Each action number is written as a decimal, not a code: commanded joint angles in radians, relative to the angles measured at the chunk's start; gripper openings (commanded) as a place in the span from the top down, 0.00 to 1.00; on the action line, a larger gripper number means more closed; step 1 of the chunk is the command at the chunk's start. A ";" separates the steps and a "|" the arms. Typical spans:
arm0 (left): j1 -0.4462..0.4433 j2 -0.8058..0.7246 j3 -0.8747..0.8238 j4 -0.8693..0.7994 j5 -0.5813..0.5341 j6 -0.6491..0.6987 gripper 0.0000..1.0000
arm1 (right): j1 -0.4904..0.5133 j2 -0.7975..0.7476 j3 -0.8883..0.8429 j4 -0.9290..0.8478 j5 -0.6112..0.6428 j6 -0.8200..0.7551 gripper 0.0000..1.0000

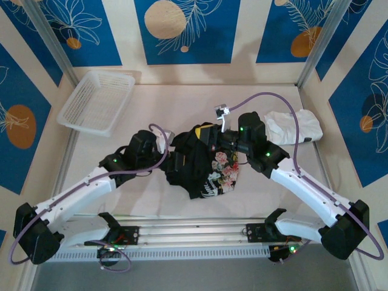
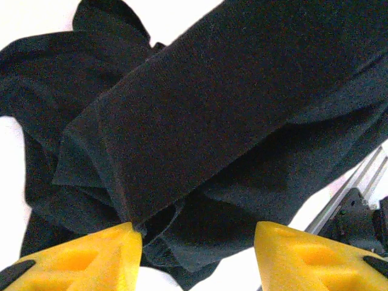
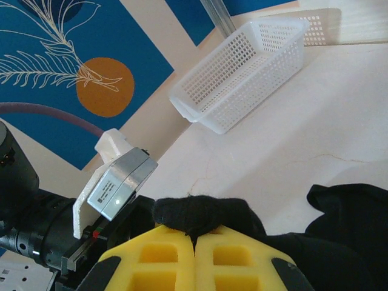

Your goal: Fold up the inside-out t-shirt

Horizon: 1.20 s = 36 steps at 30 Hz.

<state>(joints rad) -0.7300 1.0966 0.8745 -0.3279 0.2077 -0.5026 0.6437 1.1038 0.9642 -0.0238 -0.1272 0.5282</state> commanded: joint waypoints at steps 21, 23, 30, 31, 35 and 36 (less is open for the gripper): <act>0.010 0.070 0.050 0.004 -0.063 0.011 0.89 | -0.013 -0.021 0.021 -0.013 0.025 -0.024 1.00; 0.019 0.044 0.052 -0.013 -0.056 0.039 0.97 | -0.018 -0.029 0.020 -0.037 0.054 -0.046 1.00; 0.025 -0.119 0.045 -0.005 0.078 0.149 1.00 | -0.111 -0.041 0.055 -0.157 0.073 -0.095 1.00; 0.025 -0.140 0.047 -0.005 0.109 0.162 1.00 | -0.130 -0.033 0.074 -0.185 0.056 -0.099 1.00; 0.022 -0.205 0.044 -0.012 0.186 0.221 1.00 | -0.192 -0.005 0.132 -0.274 -0.005 -0.115 1.00; 0.019 -0.215 0.044 -0.020 0.203 0.240 1.00 | -0.203 0.001 0.142 -0.285 -0.020 -0.118 1.00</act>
<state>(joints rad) -0.7109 0.9096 0.8959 -0.3328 0.3084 -0.3477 0.4740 1.0943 1.0481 -0.2314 -0.0925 0.4438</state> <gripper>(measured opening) 0.046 0.065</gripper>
